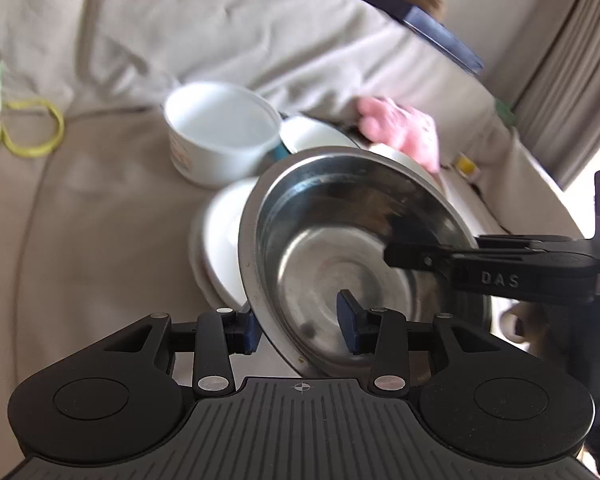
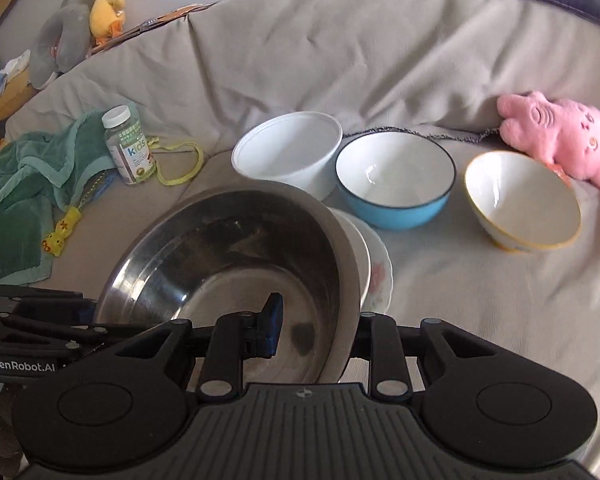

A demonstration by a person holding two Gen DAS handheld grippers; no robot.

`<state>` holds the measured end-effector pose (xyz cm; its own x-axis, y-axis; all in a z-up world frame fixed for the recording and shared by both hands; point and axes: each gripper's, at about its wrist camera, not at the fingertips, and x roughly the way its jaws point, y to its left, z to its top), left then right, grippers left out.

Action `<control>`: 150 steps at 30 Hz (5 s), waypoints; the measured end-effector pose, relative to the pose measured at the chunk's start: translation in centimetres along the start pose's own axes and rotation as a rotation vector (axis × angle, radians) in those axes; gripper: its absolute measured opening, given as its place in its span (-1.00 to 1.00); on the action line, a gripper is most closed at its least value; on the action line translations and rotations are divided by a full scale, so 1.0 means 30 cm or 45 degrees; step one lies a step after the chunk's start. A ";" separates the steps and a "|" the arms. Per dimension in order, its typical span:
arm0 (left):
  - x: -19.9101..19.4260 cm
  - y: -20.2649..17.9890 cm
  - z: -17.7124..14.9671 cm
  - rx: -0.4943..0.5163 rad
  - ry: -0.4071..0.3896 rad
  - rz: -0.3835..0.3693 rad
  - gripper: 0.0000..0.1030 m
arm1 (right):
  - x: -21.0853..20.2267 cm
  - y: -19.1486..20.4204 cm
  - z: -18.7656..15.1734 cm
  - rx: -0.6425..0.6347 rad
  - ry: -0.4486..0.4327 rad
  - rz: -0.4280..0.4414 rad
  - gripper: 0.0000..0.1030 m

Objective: Organize plates and bowls

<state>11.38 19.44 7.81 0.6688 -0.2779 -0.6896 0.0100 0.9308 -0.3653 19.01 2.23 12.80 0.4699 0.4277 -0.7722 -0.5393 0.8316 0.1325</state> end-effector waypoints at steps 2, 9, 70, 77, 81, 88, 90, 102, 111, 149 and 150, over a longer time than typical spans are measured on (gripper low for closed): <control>0.068 0.011 0.052 0.001 0.006 0.053 -0.19 | 0.065 -0.001 0.045 -0.003 0.029 -0.027 -0.51; 0.188 0.070 0.057 0.029 0.071 0.148 -0.20 | 0.219 -0.009 0.069 0.032 0.109 -0.064 -0.51; 0.940 -0.684 0.359 0.400 0.625 0.284 -0.18 | 0.162 -0.905 -0.231 0.798 -0.187 0.139 -0.62; 0.896 -0.691 0.257 0.394 0.797 0.296 -0.23 | 0.125 -0.870 -0.329 0.766 -0.120 0.180 -0.60; 0.897 -0.673 0.252 0.389 0.769 0.284 -0.28 | 0.152 -0.866 -0.335 0.746 -0.106 0.161 -0.60; 0.815 -0.640 0.319 0.339 0.674 0.175 -0.28 | 0.102 -0.843 -0.329 0.670 -0.184 0.127 -0.50; 0.762 -0.624 0.369 0.317 0.624 0.153 -0.28 | 0.066 -0.837 -0.319 0.636 -0.245 0.091 -0.30; 0.757 -0.354 0.662 0.388 0.255 0.497 -0.27 | 0.058 -0.766 0.036 0.526 -0.179 0.143 -0.17; 0.875 -0.208 0.675 0.332 0.379 0.426 -0.27 | 0.339 -0.609 0.283 0.529 0.086 0.150 -0.18; 1.114 -0.388 0.533 0.161 0.547 0.177 -0.29 | 0.390 -0.920 0.214 0.720 0.134 0.082 -0.44; 1.122 -0.388 0.522 0.164 0.557 0.173 -0.27 | 0.401 -0.919 0.215 0.719 0.145 0.082 -0.44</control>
<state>45.42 2.97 -1.34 0.2948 -0.1994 -0.9345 0.0544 0.9799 -0.1920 44.03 -13.28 3.86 0.3538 0.4689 -0.8093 -0.0928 0.8786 0.4685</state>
